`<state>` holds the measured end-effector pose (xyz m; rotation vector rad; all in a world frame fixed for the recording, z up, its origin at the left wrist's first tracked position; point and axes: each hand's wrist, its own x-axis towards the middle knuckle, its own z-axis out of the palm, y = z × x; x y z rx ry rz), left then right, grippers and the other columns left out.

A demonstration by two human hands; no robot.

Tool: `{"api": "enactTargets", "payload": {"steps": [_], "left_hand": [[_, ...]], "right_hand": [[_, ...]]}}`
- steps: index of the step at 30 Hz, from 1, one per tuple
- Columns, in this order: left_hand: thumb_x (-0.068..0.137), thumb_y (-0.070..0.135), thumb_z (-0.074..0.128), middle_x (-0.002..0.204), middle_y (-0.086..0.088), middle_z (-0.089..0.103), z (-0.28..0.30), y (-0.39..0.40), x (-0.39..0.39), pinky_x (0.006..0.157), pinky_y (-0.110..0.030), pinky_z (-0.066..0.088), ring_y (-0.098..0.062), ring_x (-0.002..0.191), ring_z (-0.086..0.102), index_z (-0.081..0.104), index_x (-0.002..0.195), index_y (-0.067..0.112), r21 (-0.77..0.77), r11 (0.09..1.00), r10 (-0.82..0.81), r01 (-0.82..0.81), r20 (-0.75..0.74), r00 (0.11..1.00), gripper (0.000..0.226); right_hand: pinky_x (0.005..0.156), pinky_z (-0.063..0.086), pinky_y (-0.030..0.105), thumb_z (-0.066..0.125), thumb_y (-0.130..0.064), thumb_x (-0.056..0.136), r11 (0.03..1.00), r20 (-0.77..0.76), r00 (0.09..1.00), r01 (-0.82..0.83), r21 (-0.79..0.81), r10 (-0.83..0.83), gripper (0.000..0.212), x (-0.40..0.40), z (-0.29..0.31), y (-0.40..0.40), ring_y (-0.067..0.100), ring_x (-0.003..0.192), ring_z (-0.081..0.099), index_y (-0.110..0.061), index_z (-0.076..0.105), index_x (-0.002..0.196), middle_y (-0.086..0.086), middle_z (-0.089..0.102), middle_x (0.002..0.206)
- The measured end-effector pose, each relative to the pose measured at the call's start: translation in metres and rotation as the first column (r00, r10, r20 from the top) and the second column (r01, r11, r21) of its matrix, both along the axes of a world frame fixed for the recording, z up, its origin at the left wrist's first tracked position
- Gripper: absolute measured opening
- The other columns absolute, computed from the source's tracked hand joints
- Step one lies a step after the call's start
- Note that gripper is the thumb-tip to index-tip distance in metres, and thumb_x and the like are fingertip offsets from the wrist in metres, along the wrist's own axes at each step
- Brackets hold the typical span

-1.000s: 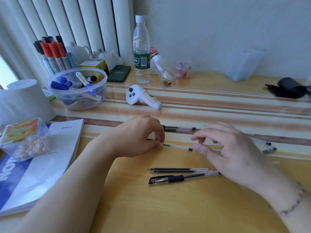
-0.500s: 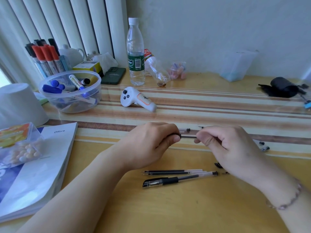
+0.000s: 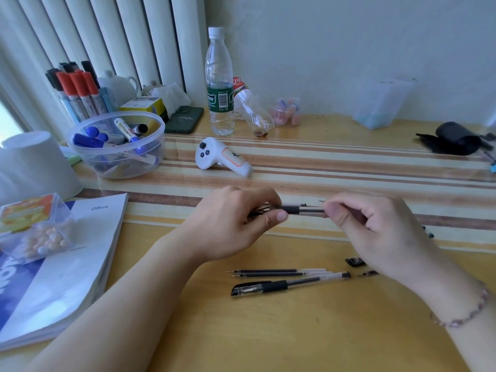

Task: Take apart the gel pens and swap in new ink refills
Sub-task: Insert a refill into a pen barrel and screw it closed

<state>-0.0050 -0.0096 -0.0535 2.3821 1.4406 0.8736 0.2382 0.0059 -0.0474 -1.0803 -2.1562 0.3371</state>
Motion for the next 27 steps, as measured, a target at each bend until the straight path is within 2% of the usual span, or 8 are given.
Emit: {"api": "enactTargets", "payload": {"steps": [3,6,10,16,18,21,25,27], "left_hand": [[0.096,0.045,0.047,0.056,0.007,0.049,0.0016,-0.0007,0.0,0.049,-0.034,0.042,-0.015,0.054,0.048,0.059,0.087,0.03,0.045,0.999,-0.001,0.0,0.025,1.0,0.021],[0.097,0.041,0.045,0.056,0.005,0.047,0.0014,-0.0005,0.0021,0.049,-0.032,0.038,-0.015,0.054,0.046,0.054,0.079,0.029,0.042,0.999,-0.007,0.005,0.05,0.999,0.024],[0.098,0.035,0.047,0.055,0.004,0.044,0.002,0.0008,0.0007,0.049,-0.034,0.036,-0.016,0.053,0.042,0.049,0.07,0.026,0.026,1.0,-0.018,0.014,0.124,0.992,0.029],[0.095,0.035,0.051,0.05,0.007,0.036,0.0032,0.0006,0.0016,0.049,-0.022,0.027,-0.009,0.049,0.034,0.054,0.062,0.01,-0.065,0.997,-0.024,0.042,0.249,0.968,0.042],[0.094,0.037,0.052,0.05,0.007,0.037,0.0033,0.0003,0.0014,0.049,-0.02,0.027,-0.009,0.048,0.033,0.059,0.063,0.013,-0.081,0.996,-0.022,0.048,0.298,0.954,0.039],[0.095,0.038,0.052,0.05,-0.005,0.041,0.0037,-0.0009,0.0008,0.049,-0.022,0.027,-0.009,0.048,0.033,0.062,0.066,0.014,-0.087,0.994,-0.028,0.061,0.338,0.941,0.038],[0.095,0.038,0.05,0.053,-0.009,0.045,0.0044,-0.0008,0.0009,0.051,-0.025,0.029,-0.013,0.05,0.036,0.064,0.067,0.014,-0.118,0.99,-0.034,0.078,0.337,0.941,0.04],[0.095,0.037,0.05,0.051,-0.002,0.04,0.0043,-0.0002,0.0014,0.05,-0.022,0.028,-0.011,0.049,0.033,0.064,0.066,0.013,-0.124,0.989,-0.034,0.082,0.348,0.937,0.04]], "right_hand": [[0.056,0.054,0.045,0.038,-0.055,0.095,0.998,-0.021,0.999,0.035,-0.06,-0.036,0.055,0.0073,0.0,0.0064,0.027,0.058,0.064,-0.013,0.071,0.083,0.004,0.068,0.061],[0.047,0.047,0.03,0.042,-0.053,0.092,0.998,-0.038,0.999,0.033,-0.043,-0.035,0.042,0.004,-0.0003,0.0044,0.013,0.045,0.053,-0.026,0.072,0.078,-0.002,0.058,0.049],[0.059,0.057,0.042,0.059,-0.04,0.085,0.996,-0.094,0.995,0.027,0.087,-0.019,0.025,0.0005,-0.0001,0.0017,0.021,0.067,0.07,-0.023,0.078,0.089,-0.005,0.074,0.075],[0.061,0.051,0.024,0.069,-0.033,0.081,0.985,-0.127,0.992,0.028,0.171,-0.006,0.02,-0.0006,0.0011,0.0014,0.013,0.074,0.066,-0.016,0.074,0.089,-0.006,0.07,0.083],[0.057,0.048,0.022,0.06,-0.046,0.087,0.996,-0.117,0.993,0.006,0.086,0.004,0.03,0.0005,0.0001,0.002,0.014,0.069,0.063,-0.02,0.072,0.096,-0.008,0.068,0.08],[0.051,0.053,0.036,0.038,-0.058,0.094,0.999,0.009,1.0,-0.017,0.037,0.016,0.056,0.0024,-0.0023,0.0032,0.013,0.055,0.063,-0.016,0.075,0.091,-0.005,0.065,0.059],[0.045,0.046,0.031,0.061,-0.051,0.082,0.994,-0.014,0.999,0.038,0.101,-0.037,0.024,-0.0013,0.0019,0.0002,0.013,0.05,0.056,-0.028,0.066,0.084,-0.016,0.06,0.062],[0.048,0.046,0.03,0.064,-0.057,0.075,0.998,-0.03,0.999,0.042,0.056,-0.041,0.031,-0.002,0.0027,-0.0003,0.011,0.053,0.055,-0.03,0.057,0.088,-0.018,0.059,0.068]]}}
